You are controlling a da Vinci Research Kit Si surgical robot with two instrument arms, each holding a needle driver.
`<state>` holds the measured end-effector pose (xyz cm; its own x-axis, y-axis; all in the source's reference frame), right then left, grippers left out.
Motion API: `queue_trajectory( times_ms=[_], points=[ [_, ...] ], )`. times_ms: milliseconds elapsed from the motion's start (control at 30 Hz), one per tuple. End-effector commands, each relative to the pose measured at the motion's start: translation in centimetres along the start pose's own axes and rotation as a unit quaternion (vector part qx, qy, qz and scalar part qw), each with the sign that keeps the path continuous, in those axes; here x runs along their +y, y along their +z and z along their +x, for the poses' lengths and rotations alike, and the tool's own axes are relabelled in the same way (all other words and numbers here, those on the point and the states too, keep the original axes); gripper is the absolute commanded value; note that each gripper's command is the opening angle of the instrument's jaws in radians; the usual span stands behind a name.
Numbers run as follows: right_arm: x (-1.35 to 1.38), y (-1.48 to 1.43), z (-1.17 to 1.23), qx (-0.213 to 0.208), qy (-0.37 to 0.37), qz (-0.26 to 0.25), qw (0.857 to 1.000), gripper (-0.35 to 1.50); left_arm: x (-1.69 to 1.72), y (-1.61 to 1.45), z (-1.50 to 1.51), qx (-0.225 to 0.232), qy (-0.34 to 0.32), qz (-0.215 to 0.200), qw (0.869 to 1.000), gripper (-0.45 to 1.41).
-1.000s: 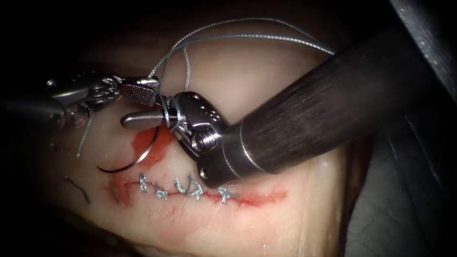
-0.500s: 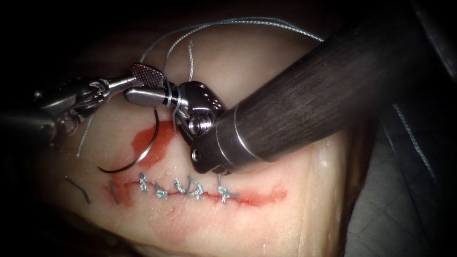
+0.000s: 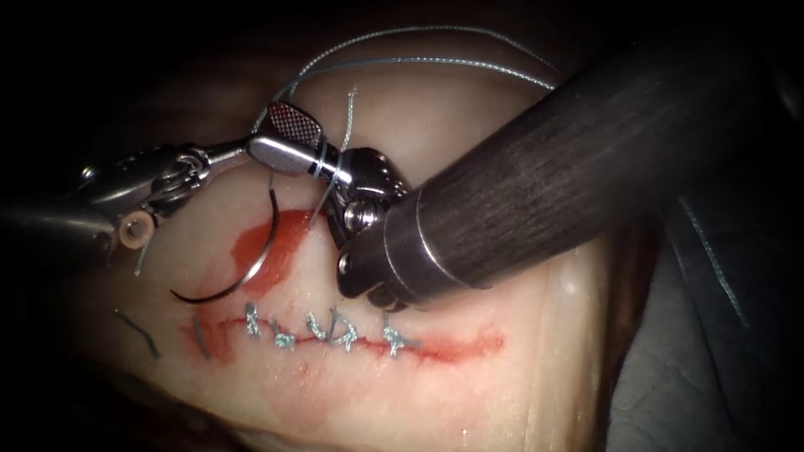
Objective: Wound Closure
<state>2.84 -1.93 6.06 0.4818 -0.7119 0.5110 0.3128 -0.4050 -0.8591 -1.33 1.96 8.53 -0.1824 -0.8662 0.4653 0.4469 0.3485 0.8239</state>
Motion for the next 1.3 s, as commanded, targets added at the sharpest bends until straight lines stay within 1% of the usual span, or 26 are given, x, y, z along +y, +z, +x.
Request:
queue_trajectory(
  times_ms=[33, 67, 133, 267, 333, 400, 433, 467, 567, 600, 667, 767, 833, 867, 933, 967, 1100, 1133, 1200, 1267, 1300],
  points=[
    [0.01, 0.04, 0.12, 0.008, -0.004, 0.035, 0.999, 0.76, 0.01, 0.06, 0.03, 0.001, 0.000, -0.001, 1.000, -0.45],
    [0.02, 0.03, 0.13, 0.007, -0.004, 0.050, 0.999, 0.78, 0.01, 0.05, 0.03, 0.001, 0.000, -0.001, 1.000, -0.45],
    [0.03, 0.03, 0.14, 0.005, -0.002, 0.064, 0.998, 0.78, 0.00, 0.05, 0.03, 0.001, 0.000, -0.001, 1.000, -0.45],
    [0.07, 0.02, 0.14, -0.011, 0.010, 0.100, 0.995, 0.79, 0.00, 0.03, 0.03, 0.008, 0.001, -0.006, 1.000, -0.45],
    [0.08, 0.01, 0.13, -0.022, 0.018, 0.133, 0.991, 0.79, 0.00, 0.01, 0.04, 0.008, 0.001, -0.006, 1.000, -0.45],
    [0.08, 0.01, 0.15, -0.023, 0.020, 0.161, 0.987, 0.76, -0.01, 0.01, 0.05, 0.007, 0.001, -0.007, 1.000, -0.45],
    [0.08, 0.02, 0.16, -0.018, 0.018, 0.203, 0.979, 0.73, -0.03, 0.00, 0.06, 0.009, 0.001, -0.005, 1.000, -0.45],
    [0.08, 0.02, 0.16, -0.014, 0.016, 0.218, 0.976, 0.71, -0.05, -0.01, 0.07, 0.011, 0.001, -0.005, 1.000, -0.45],
    [0.10, 0.02, 0.20, -0.009, 0.014, 0.260, 0.965, 0.52, -0.08, -0.02, 0.11, 0.016, 0.002, -0.007, 1.000, -0.45],
    [0.11, 0.02, 0.22, -0.010, 0.016, 0.269, 0.963, 0.49, -0.08, -0.02, 0.12, 0.016, 0.002, -0.007, 1.000, -0.45],
    [0.13, 0.02, 0.26, -0.014, 0.020, 0.280, 0.960, 0.42, -0.09, -0.03, 0.13, 0.016, 0.003, -0.007, 1.000, -0.45],
    [0.16, 0.02, 0.34, -0.016, 0.024, 0.295, 0.955, 0.26, -0.10, -0.03, 0.13, 0.015, 0.002, -0.008, 1.000, -0.45],
    [0.18, 0.04, 0.35, -0.008, 0.018, 0.305, 0.952, 0.09, -0.11, -0.03, 0.14, 0.015, 0.002, -0.008, 1.000, -0.45],
    [0.19, 0.05, 0.35, -0.007, 0.017, 0.310, 0.951, 0.07, -0.12, -0.02, 0.14, 0.015, 0.002, -0.008, 1.000, -0.45],
    [0.20, 0.08, 0.36, -0.008, 0.018, 0.314, 0.949, 0.07, -0.13, -0.01, 0.15, 0.015, 0.002, -0.009, 1.000, -0.45],
    [0.20, 0.09, 0.36, -0.008, 0.019, 0.316, 0.949, 0.14, -0.15, 0.00, 0.15, 0.016, 0.002, -0.007, 1.000, -0.45],
    [0.20, 0.10, 0.36, -0.007, 0.018, 0.318, 0.948, 0.14, -0.18, 0.02, 0.17, 0.020, 0.010, -0.003, 1.000, -0.45],
    [0.20, 0.11, 0.36, -0.007, 0.017, 0.323, 0.946, 0.21, -0.19, 0.03, 0.18, 0.021, 0.013, -0.003, 1.000, -0.45],
    [0.20, 0.12, 0.37, -0.007, 0.018, 0.338, 0.941, 0.27, -0.21, 0.05, 0.18, 0.022, 0.019, -0.001, 1.000, -0.45],
    [0.19, 0.12, 0.38, -0.011, 0.023, 0.361, 0.932, 0.34, -0.24, 0.07, 0.19, 0.024, 0.030, 0.002, 0.999, -0.45],
    [0.17, 0.12, 0.38, -0.004, 0.015, 0.372, 0.928, 0.42, -0.26, 0.08, 0.20, 0.024, 0.045, 0.001, 0.999, -0.45]
  ],
)
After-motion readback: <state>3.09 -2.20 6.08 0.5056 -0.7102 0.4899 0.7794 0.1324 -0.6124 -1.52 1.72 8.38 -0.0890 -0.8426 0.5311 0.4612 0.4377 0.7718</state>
